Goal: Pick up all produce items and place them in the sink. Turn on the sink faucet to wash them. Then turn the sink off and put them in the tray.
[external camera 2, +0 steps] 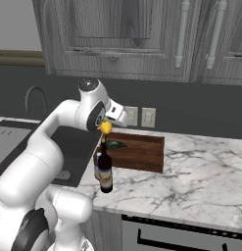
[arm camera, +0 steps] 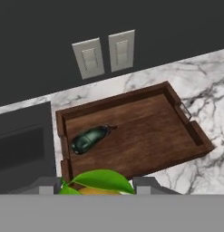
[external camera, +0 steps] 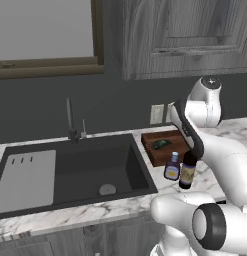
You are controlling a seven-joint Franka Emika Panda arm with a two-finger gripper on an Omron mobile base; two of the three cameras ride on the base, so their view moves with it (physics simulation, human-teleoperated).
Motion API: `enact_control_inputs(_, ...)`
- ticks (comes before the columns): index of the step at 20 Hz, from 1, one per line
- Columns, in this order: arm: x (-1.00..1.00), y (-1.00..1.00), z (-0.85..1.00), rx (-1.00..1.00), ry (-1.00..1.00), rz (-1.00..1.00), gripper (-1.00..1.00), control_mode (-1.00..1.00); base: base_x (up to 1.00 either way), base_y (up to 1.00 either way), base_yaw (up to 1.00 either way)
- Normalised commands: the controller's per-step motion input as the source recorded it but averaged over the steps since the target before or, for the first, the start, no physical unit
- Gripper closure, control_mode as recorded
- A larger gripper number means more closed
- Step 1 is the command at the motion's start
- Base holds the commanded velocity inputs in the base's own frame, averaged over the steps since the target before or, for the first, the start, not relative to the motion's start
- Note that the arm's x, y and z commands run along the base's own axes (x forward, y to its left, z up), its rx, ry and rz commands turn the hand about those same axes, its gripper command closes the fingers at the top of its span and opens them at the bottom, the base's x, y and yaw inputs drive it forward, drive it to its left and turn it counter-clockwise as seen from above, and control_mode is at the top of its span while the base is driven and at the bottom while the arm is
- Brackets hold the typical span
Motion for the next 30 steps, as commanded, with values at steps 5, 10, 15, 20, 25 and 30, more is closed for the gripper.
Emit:
enact_control_inputs(5,0.00,-0.27,0.00,0.00,0.00,-0.01,1.00,-1.00,0.00,0.00,0.00)
enact_control_inputs(10,0.00,-0.31,-0.05,0.00,0.00,-0.01,1.00,-1.00,0.00,0.00,0.00)
enact_control_inputs(15,0.02,-0.32,-0.19,0.00,0.00,0.00,1.00,-1.00,0.00,0.00,0.00)
enact_control_inputs(20,0.08,-0.29,-0.19,0.00,0.00,0.00,1.00,-1.00,0.00,0.00,0.00)
enact_control_inputs(25,0.08,-0.25,-0.20,0.00,0.00,0.00,1.00,-1.00,0.00,0.00,0.00)
enact_control_inputs(30,0.10,-0.15,-0.21,0.00,0.00,0.00,1.00,-1.00,0.00,0.00,0.00)
